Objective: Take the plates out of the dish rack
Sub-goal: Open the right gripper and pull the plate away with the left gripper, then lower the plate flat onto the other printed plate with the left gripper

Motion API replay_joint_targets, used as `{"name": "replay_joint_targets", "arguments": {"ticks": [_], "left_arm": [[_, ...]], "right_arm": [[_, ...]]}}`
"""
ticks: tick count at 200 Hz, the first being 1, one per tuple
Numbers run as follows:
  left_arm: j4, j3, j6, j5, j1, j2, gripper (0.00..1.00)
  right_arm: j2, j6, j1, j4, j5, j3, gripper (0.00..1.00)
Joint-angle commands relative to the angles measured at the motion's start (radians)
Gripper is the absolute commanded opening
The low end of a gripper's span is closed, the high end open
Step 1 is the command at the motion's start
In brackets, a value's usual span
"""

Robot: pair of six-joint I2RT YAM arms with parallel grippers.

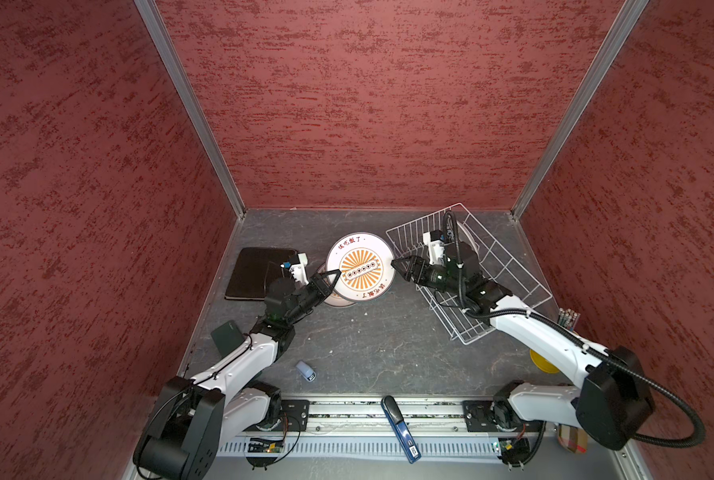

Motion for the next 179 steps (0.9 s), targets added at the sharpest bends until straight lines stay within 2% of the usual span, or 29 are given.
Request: {"name": "replay_joint_targets", "arguments": {"ticks": [1,20,60,74,96,118,152,179], "left_arm": [[-0.018,0.004,0.014,-0.024,0.03,-0.019,0.0],[-0.075,0.008,0.008,-0.043,0.054,-0.016,0.0],[-0.085,-0.002,-0.006,-0.045,0.1,0.02,0.0],[-0.09,0.01,0.019,-0.036,0.106,0.042,0.0],[-0.218,0.053,0.084,-0.044,0.109,0.069,0.0],[-0.211,0.052,0.108,-0.047,0.134,0.099,0.0],[-0.19,0.087,0.124,0.045,0.231,0.197,0.0],[-0.213,0.158,0.156,0.14,0.246,0.293,0.0]], "right_arm": [[-0.024,-0.033,0.0,-0.043,0.088,0.051,0.83],[-0.026,-0.056,-0.002,-0.076,0.12,0.073,0.86],[-0.049,-0.086,-0.005,-0.117,0.158,0.095,0.87],[-0.063,-0.085,-0.005,-0.119,0.164,0.092,0.87],[-0.092,-0.071,-0.005,-0.108,0.155,0.071,0.87],[-0.126,-0.075,-0.005,-0.112,0.171,0.047,0.87],[-0.158,-0.108,-0.005,-0.161,0.203,0.042,0.88],[-0.18,-0.118,-0.007,-0.16,0.205,0.019,0.88]]}}
